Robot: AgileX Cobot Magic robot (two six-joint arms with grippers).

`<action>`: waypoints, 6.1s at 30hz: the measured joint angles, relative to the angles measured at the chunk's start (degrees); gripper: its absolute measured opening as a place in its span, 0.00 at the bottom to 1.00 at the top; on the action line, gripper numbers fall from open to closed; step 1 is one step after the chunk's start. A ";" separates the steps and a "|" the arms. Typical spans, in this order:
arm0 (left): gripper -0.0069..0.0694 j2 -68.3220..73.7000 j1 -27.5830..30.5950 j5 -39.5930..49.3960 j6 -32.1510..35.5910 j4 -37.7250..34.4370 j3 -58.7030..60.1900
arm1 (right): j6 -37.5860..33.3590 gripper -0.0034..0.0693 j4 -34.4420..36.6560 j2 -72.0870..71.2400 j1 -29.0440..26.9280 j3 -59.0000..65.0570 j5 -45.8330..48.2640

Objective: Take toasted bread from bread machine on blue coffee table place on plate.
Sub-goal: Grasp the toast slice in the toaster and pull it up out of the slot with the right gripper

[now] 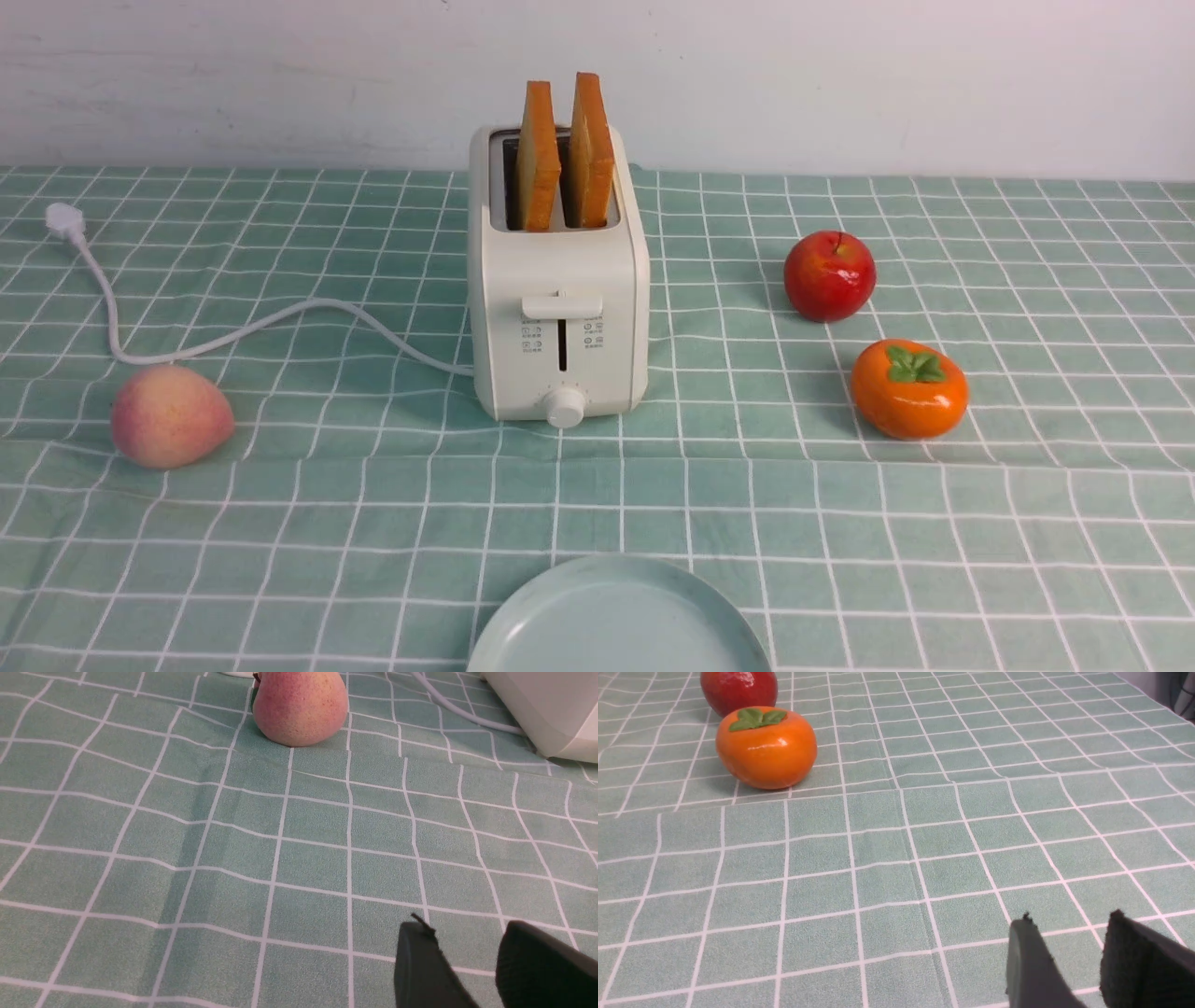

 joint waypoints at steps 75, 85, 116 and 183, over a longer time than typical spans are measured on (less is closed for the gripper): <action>0.40 0.00 0.00 -49.75 -21.08 -15.25 0.00 | 26.96 0.38 -9.13 0.00 0.00 -5.62 -52.94; 0.40 7.05 0.00 -40.21 -15.06 -16.21 -23.00 | 17.38 0.38 8.36 18.04 0.00 -44.83 -21.57; 0.40 37.98 -6.53 7.19 10.93 -34.47 -41.07 | -27.26 0.40 41.78 80.67 23.19 -68.18 8.65; 0.40 37.98 -6.53 10.65 13.04 -35.15 -41.07 | -41.06 0.14 68.57 92.29 12.09 -106.32 30.93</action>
